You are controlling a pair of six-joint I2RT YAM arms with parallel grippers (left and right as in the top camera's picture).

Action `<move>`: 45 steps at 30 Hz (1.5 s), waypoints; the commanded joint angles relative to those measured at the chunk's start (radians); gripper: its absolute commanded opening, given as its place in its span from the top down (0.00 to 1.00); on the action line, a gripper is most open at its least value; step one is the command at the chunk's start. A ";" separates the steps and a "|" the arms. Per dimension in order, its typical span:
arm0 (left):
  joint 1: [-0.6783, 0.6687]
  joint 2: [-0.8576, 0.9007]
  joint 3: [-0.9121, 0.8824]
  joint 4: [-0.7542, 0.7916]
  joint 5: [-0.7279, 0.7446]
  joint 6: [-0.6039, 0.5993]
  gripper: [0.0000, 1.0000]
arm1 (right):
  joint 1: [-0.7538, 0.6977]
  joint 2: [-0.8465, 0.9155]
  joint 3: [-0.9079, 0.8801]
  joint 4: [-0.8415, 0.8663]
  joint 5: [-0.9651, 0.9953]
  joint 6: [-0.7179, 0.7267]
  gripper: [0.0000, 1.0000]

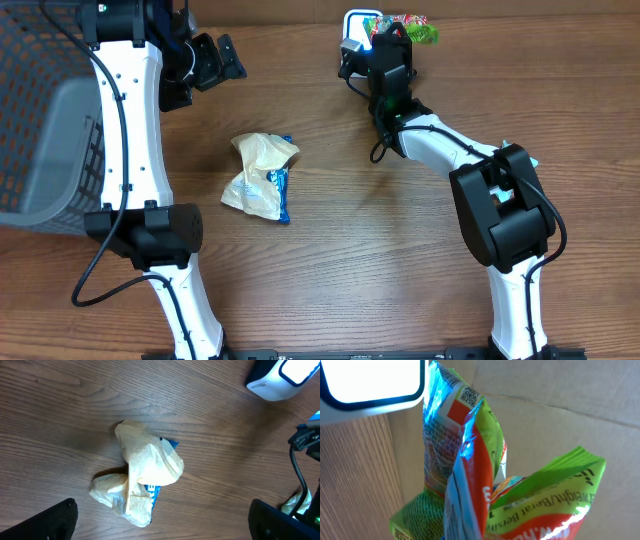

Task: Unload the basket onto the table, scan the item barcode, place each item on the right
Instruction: 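Hold the candy bag barcode in front of the white scanner, then carry the candy bag right and drop it beside the wipes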

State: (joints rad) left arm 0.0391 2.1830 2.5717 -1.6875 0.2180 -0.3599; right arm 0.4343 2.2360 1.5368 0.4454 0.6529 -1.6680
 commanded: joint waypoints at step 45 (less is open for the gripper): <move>-0.008 0.005 0.000 -0.002 0.011 0.016 0.00 | -0.145 -0.765 0.030 -1.227 -0.636 1.457 0.96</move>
State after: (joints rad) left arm 0.0391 2.1830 2.5717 -1.6875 0.2176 -0.3599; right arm 0.3759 1.4940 1.5471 -0.7406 0.1688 -0.3817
